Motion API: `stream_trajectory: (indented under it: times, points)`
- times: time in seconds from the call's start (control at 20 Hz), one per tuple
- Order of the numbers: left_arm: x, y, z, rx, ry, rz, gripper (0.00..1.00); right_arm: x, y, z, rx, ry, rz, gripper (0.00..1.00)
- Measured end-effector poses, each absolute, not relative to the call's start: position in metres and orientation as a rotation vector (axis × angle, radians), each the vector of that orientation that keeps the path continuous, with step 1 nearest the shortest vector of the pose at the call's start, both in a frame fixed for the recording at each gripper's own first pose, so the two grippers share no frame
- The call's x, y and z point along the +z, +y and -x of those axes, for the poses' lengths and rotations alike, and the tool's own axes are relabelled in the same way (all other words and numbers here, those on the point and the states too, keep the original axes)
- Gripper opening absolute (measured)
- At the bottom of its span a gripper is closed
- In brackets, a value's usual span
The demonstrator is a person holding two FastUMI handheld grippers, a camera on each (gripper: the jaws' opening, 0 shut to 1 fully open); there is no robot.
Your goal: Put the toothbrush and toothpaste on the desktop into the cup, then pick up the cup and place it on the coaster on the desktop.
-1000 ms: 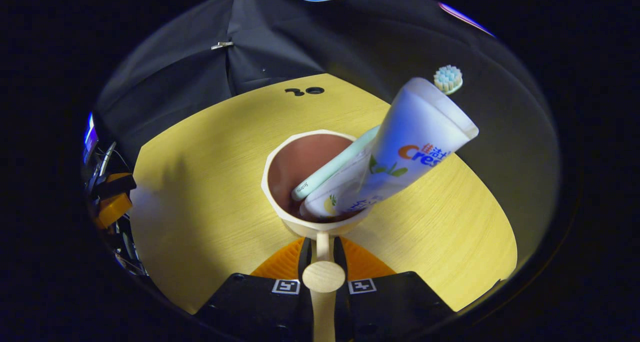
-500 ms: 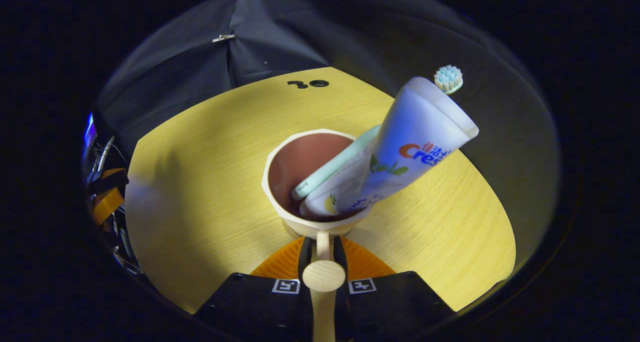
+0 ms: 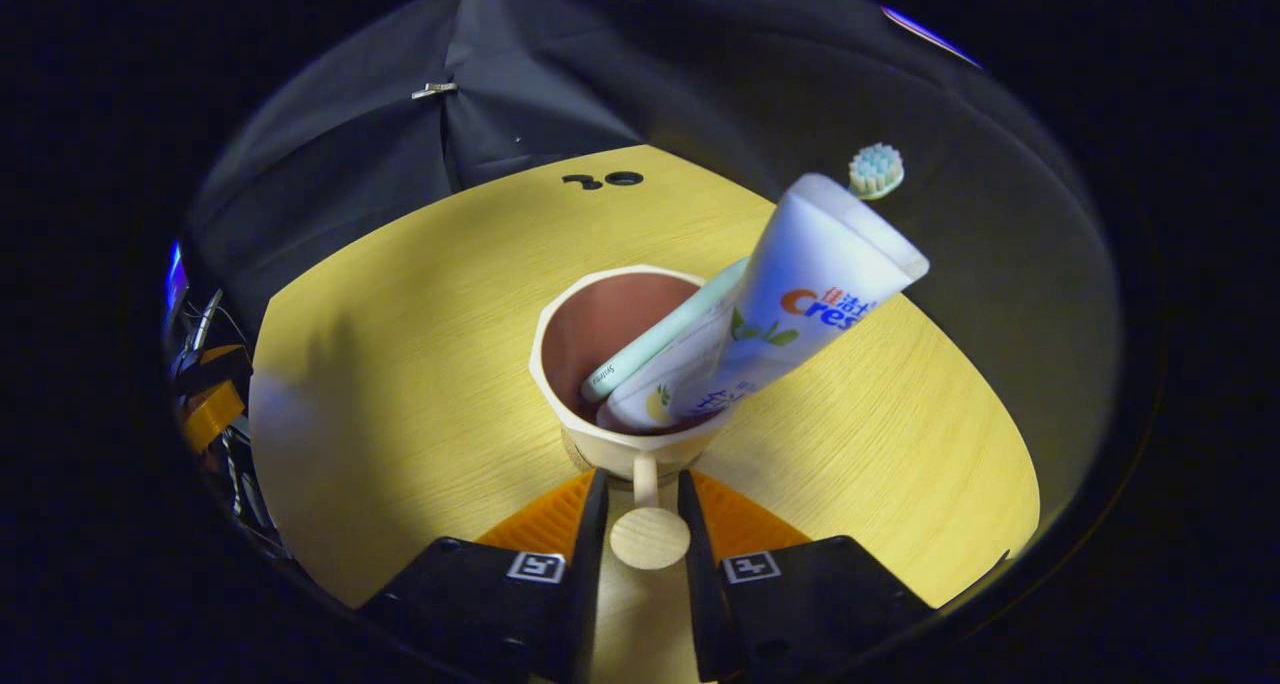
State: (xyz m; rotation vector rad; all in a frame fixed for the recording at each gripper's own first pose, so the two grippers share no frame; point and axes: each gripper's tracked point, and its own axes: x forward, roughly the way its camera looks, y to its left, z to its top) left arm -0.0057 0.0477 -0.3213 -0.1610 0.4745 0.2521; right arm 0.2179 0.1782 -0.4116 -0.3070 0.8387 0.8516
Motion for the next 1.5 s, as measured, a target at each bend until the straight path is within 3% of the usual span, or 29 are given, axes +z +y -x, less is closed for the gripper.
stream_trajectory:
  times: [0.3,0.35,0.4,0.45,0.5,0.55,0.6,0.9,1.5]
  points:
    - [-0.302,0.041,0.003,0.225,0.466,0.145,0.62,-0.385,0.168,-0.215,0.811,0.794,0.240,0.74]
    - [-0.299,0.039,0.002,0.216,0.465,0.139,0.62,-0.377,0.165,-0.214,0.807,0.784,0.217,0.96]
    - [-0.294,0.037,0.001,0.208,0.462,0.130,0.62,-0.370,0.165,-0.214,0.801,0.762,0.195,1.00]
    - [-0.288,0.034,-0.001,0.199,0.456,0.120,0.71,-0.360,0.160,-0.213,0.790,0.743,0.177,0.99]
    - [-0.282,0.032,-0.002,0.187,0.453,0.110,0.71,-0.351,0.158,-0.212,0.781,0.725,0.157,0.99]
    - [-0.277,0.029,-0.004,0.180,0.451,0.098,0.62,-0.340,0.153,-0.211,0.765,0.705,0.139,0.99]
    - [-0.270,0.027,-0.006,0.172,0.447,0.088,0.63,-0.330,0.148,-0.209,0.751,0.698,0.124,0.99]
    - [-0.216,0.003,-0.024,0.080,0.415,0.016,0.77,-0.265,0.115,-0.173,0.666,0.631,0.020,0.99]
    - [-0.140,-0.055,-0.035,-0.132,0.323,-0.069,0.84,-0.150,0.083,-0.090,0.439,0.382,-0.108,0.99]
